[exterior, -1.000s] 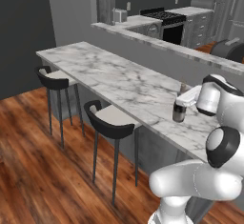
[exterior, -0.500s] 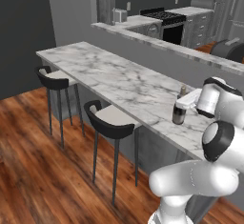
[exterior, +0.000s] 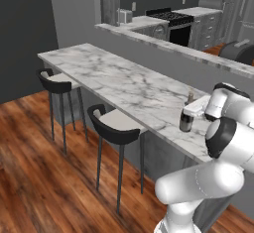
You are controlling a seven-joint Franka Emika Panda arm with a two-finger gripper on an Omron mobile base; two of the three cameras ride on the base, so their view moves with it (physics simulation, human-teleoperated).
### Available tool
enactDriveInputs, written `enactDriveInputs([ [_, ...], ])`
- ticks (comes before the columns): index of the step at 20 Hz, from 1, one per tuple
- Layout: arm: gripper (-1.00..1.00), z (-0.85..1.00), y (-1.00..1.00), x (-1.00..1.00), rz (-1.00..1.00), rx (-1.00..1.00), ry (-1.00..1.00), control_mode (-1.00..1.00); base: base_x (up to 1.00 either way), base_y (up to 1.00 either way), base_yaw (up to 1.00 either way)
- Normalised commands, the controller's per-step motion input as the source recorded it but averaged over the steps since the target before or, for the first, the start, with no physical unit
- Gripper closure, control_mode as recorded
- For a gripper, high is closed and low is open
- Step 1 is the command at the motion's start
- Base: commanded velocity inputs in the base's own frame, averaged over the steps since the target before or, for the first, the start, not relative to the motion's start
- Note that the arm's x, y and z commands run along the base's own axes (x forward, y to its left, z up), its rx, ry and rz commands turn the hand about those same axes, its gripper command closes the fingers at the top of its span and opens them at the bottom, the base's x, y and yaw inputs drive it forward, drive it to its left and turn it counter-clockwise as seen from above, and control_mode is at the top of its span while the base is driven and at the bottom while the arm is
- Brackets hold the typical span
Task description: Get the candle and the wine from the cabinet and move them to the dining counter.
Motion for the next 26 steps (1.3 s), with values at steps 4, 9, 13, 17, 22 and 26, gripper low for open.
enactDriveInputs([
  [4, 1.00, -0.21, -0.03, 0.03, 0.00, 0.00, 0.00, -1.00, 0.00, 0.00, 0.00],
  [9, 1.00, -0.21, 0.00, 0.05, 0.00, 0.00, 0.00, -1.00, 0.00, 0.00, 0.00],
  [13, 1.00, -0.22, -0.01, 0.04, 0.00, 0.00, 0.00, -1.00, 0.00, 0.00, 0.00],
  [17, 1.00, -0.20, -0.02, 0.03, 0.00, 0.00, 0.01, -1.00, 0.00, 0.00, 0.00],
  [22, -1.00, -0.14, -0.02, 0.00, 0.00, 0.00, 0.00, -1.00, 0.00, 0.00, 0.00],
  [26, -1.00, -0.01, 0.00, -0.01, 0.00, 0.00, 0.00, -1.00, 0.00, 0.00, 0.00],
])
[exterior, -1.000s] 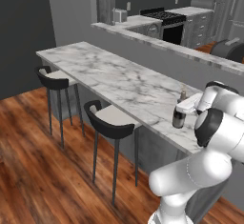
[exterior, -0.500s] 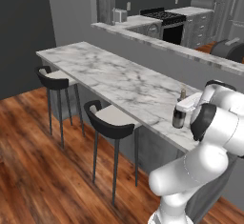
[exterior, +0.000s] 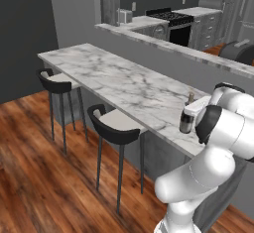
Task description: Get the candle and the wine from the cabinet and move them to the dining counter.
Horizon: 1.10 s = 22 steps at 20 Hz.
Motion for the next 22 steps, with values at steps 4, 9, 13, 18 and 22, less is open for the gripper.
enactDriveInputs([
  [4, -1.00, 0.00, -0.05, -0.01, 0.00, 0.01, 0.00, -1.00, 0.00, 0.00, 0.00],
  [9, -1.00, 0.05, -0.02, -0.05, -0.02, 0.01, 0.00, -1.00, 0.00, 0.00, 0.00],
  [13, -1.00, 0.31, 0.00, -0.17, -0.08, 0.00, 0.00, -1.00, 0.00, 0.00, 0.00],
  [18, -1.00, 0.57, 0.02, -0.16, -0.09, 0.00, -0.01, -1.00, 0.00, 0.00, 0.00],
  [22, -1.00, 0.63, 0.00, -0.35, -0.10, 0.01, 0.00, -1.00, 0.00, 0.00, 0.00],
])
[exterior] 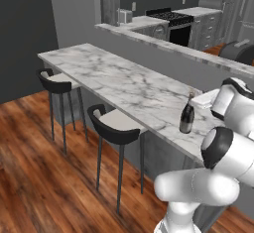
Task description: Get the candle and the wine from the cabinet and move them to the dining counter.
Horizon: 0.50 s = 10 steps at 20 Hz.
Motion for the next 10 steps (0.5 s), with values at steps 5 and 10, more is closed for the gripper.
enactDriveInputs([
  [5, -1.00, 0.75, 0.00, -0.56, -0.12, 0.03, 0.00, -1.00, 0.00, 0.00, 0.00],
  [10, -1.00, 0.82, 0.00, -0.71, -0.15, 0.04, 0.01, -1.00, 0.00, 0.00, 0.00],
])
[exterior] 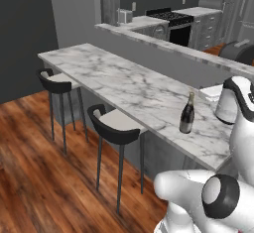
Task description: Get the candle and the wine from the cabinet and move them to the dining counter.
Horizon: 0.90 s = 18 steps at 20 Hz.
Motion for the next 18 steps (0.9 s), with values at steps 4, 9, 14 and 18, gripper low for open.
enactDriveInputs([
  [4, -1.00, 0.98, 0.00, -0.74, -0.15, 0.04, 0.04, -1.00, 0.00, 0.00, 0.00],
  [9, -1.00, 0.87, 0.02, -0.70, -0.16, 0.02, 0.10, -1.00, 0.00, 0.00, 0.00],
  [14, -1.00, 0.23, 0.08, -0.77, -0.13, 0.00, 0.16, -1.00, 0.00, 0.00, 0.00],
  [18, -1.00, 0.11, 0.04, -0.90, -0.11, 0.00, 0.16, -1.00, 0.00, 0.00, 0.00],
])
